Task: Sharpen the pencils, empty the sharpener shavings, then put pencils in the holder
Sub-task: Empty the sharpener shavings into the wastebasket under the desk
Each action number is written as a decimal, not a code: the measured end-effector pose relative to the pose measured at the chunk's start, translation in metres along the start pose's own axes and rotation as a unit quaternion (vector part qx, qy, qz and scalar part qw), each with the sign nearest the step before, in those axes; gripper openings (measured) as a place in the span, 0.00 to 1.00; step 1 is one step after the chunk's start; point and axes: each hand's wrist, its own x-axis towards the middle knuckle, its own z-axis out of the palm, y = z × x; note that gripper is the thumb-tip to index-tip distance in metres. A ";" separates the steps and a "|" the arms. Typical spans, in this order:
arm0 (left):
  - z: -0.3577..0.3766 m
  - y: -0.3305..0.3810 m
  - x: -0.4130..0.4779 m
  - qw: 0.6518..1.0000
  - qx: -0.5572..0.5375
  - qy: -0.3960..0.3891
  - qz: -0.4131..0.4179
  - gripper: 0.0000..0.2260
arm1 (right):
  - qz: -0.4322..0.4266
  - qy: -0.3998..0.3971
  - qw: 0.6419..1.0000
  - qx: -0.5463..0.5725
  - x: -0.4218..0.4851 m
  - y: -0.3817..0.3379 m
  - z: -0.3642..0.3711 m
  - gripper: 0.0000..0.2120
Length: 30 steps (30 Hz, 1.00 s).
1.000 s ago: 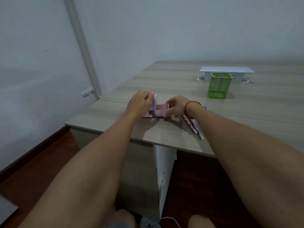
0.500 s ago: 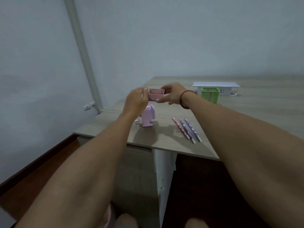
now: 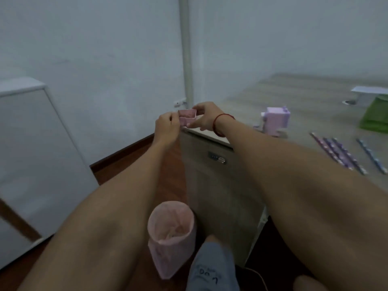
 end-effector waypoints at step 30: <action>0.070 -0.361 -0.093 0.832 -0.112 -0.010 -0.543 0.14 | 0.392 -0.205 0.882 0.163 0.054 0.257 0.351 0.20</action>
